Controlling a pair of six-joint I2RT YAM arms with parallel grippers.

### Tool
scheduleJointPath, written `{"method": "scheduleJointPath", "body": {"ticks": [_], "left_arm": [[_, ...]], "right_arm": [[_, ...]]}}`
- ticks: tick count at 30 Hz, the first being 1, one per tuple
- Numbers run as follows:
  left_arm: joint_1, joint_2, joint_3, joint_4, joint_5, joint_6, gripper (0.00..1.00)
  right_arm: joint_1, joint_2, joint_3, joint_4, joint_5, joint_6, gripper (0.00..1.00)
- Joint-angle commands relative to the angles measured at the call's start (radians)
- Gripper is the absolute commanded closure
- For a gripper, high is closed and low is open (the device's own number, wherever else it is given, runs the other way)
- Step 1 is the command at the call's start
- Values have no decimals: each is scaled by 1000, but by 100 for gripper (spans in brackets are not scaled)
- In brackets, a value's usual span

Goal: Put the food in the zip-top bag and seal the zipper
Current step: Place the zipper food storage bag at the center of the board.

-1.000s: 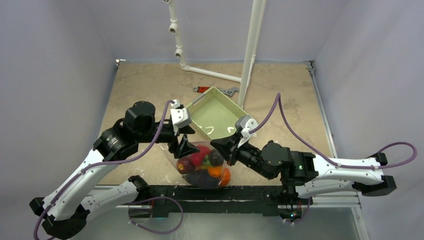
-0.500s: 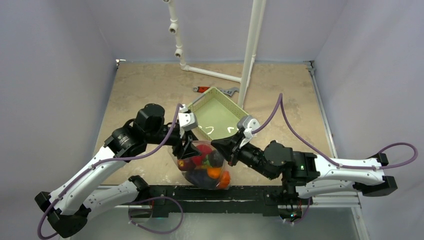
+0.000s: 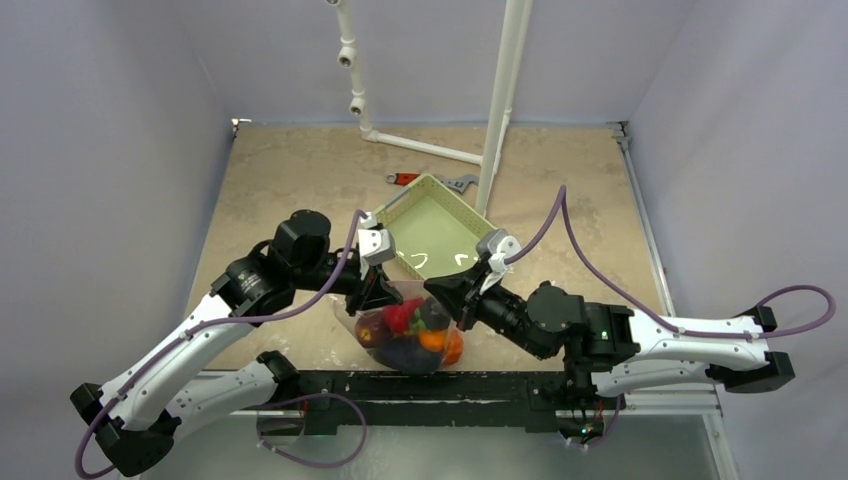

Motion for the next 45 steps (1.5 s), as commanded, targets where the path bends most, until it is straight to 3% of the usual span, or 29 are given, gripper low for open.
{"method": "scheduleJointPath", "body": {"ticks": [1,3,8,14,18,28,32,34,39,45], "left_arm": [[-1,-11,18,25,-25,-24,100],[-2,-19,34,19,-48,-25,100],[-2,-43,104,-12,-126,-25,100],[-1,-74,209,-57,-304,-19,100],[-1,-87,259,-78,-540,3,100],[-1,-51,223,74,-1193,96,100],[-2,-43,162,222,-1464,251,100],[-1,-37,107,320,-1529,358,100],[-2,19,-25,433,-1534,454,100],[-2,138,-56,299,-1250,238,100]], "right_arm": [[1,-36,25,15,69,46,100],[1,-44,27,2,82,64,100],[1,-66,39,-39,131,108,63],[1,-111,55,-102,298,217,42],[1,-155,36,-80,324,235,39],[1,-174,10,-71,343,288,36],[1,-160,4,-61,333,289,36],[1,-152,-1,-51,327,287,36],[1,-143,-13,-21,318,275,34],[1,-148,-17,-22,295,284,34]]}}
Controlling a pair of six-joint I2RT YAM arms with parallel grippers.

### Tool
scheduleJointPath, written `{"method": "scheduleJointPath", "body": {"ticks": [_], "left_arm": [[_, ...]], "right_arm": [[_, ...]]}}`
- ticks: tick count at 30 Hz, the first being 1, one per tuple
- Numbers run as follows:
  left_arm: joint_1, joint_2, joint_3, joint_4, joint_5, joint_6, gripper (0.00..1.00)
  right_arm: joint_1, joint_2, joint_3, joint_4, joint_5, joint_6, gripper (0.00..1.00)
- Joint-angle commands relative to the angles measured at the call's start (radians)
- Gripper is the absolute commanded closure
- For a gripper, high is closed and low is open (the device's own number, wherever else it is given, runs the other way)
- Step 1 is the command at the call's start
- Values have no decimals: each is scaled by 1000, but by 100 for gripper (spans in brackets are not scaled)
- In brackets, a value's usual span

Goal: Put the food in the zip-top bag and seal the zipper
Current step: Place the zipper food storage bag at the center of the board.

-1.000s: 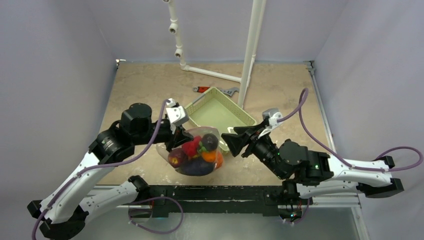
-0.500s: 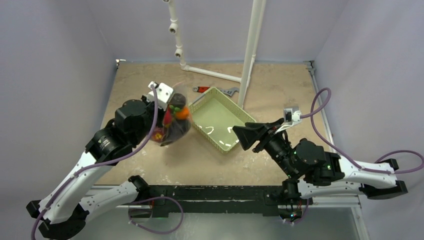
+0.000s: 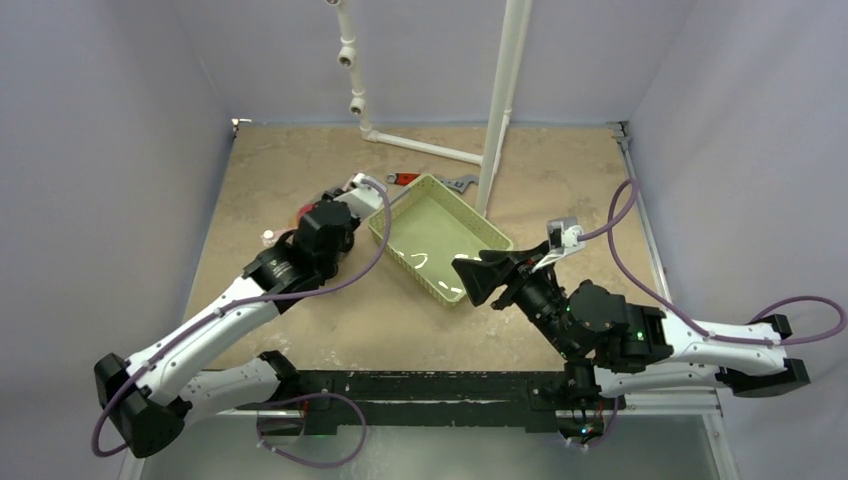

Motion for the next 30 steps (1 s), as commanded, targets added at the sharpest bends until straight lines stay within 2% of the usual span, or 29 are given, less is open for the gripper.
{"method": "scheduleJointPath", "body": {"ticks": [1,6,16,20,21,23,27,28,30], "left_arm": [[-1,65,-25,-7,202,-140,100],[-6,120,-86,-77,370,-313,100],[-16,17,-149,-60,610,-544,100],[-20,22,-196,-11,720,-621,87],[-22,20,-212,11,738,-638,82],[-28,5,-246,57,782,-672,67],[-36,-40,-284,121,868,-732,50],[-36,-55,-290,140,890,-747,44],[-37,-73,-298,159,929,-786,25]], "right_arm": [[0,-9,1,30,-10,24,34],[0,-41,-1,-5,-9,46,33],[0,-23,3,0,-1,31,30],[0,-4,7,6,-2,30,28],[0,1,7,8,-3,31,28],[0,11,7,8,-4,30,27],[0,29,6,-1,-7,38,24],[0,33,4,-2,-7,42,23],[0,40,-3,2,-9,46,21]]}}
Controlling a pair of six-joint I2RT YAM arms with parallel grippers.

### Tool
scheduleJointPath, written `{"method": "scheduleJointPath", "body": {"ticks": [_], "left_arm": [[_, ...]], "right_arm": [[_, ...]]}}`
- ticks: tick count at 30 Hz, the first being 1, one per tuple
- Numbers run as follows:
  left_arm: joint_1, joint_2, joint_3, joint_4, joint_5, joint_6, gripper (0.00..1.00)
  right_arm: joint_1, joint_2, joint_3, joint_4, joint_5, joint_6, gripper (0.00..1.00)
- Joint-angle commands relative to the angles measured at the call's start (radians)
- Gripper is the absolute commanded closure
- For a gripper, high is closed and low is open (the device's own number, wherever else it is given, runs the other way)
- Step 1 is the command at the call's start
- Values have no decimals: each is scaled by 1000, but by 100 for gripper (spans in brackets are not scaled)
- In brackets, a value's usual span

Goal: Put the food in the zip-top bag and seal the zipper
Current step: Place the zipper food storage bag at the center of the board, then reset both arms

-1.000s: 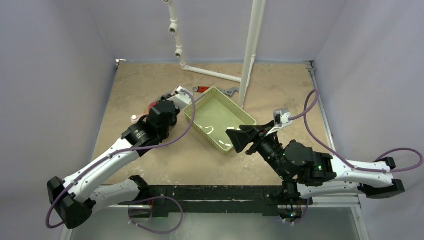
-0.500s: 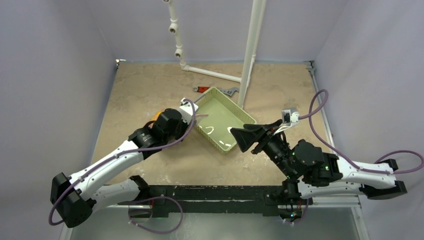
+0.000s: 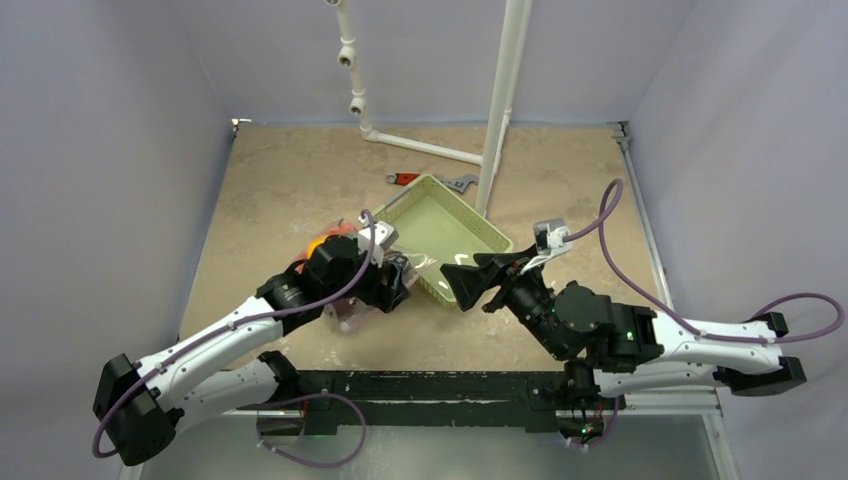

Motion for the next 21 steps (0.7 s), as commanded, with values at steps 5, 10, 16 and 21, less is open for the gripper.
{"method": "scheduleJointPath", "body": {"ticks": [5,10,16,21], "left_arm": [[-11,-95,-21,173,217,-190,8],[-11,-123,11,140,223,-200,4],[-11,-142,79,47,132,-158,1],[-11,-128,141,-43,-3,-116,1]], "right_arm": [[-2,37,-29,19,15,42,16],[-19,84,-33,13,22,72,13],[-57,142,-35,15,-6,71,12],[-137,175,-41,31,-57,49,11]]}}
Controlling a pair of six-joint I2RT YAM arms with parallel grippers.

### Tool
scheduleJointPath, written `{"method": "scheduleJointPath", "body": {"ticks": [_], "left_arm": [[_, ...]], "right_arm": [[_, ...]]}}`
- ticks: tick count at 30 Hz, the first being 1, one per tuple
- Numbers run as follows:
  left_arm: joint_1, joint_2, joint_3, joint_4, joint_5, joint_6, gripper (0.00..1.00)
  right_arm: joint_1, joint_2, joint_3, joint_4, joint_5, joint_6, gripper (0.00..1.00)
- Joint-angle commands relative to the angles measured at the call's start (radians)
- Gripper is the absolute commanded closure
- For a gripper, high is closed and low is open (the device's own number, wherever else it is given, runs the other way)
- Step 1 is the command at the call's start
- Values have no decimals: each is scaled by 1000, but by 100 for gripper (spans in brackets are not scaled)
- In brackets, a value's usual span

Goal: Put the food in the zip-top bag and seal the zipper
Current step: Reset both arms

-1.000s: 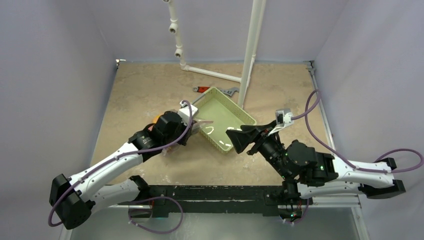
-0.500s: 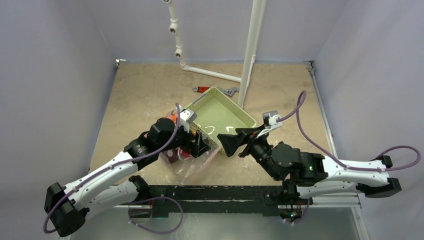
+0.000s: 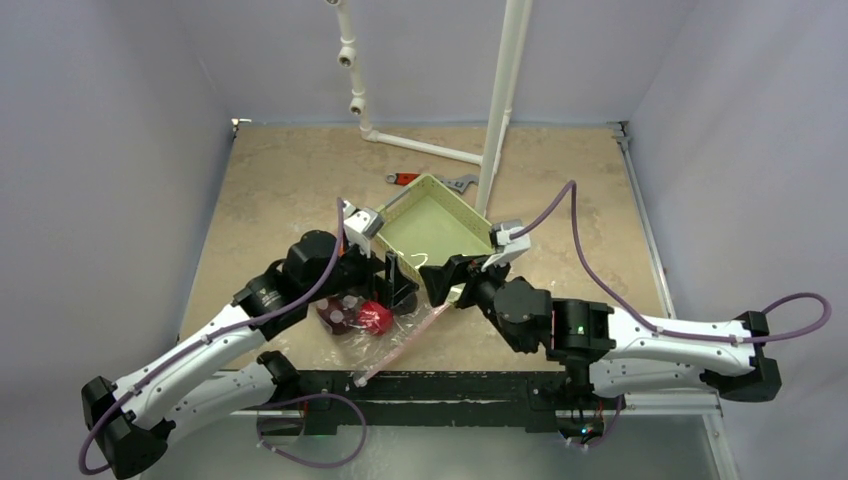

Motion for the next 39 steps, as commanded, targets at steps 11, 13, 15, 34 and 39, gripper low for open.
{"method": "scheduleJointPath", "body": {"ticks": [11,13,15,34,39], "left_arm": [[97,111,189,-135,-251,135,1],[195,117,175,-110,-187,133,1],[281,120,153,-81,-134,122,1],[603,-93,58,-11,-161,103,1],[601,-151,36,1,-131,117,1]], "right_arm": [[-371,78,-33,151,-224,-143,11],[-438,74,-29,171,-273,-149,11],[-524,69,-28,194,-334,-152,11],[-917,-156,2,215,-645,-163,4],[-918,-237,-33,249,-681,-210,3]]}}
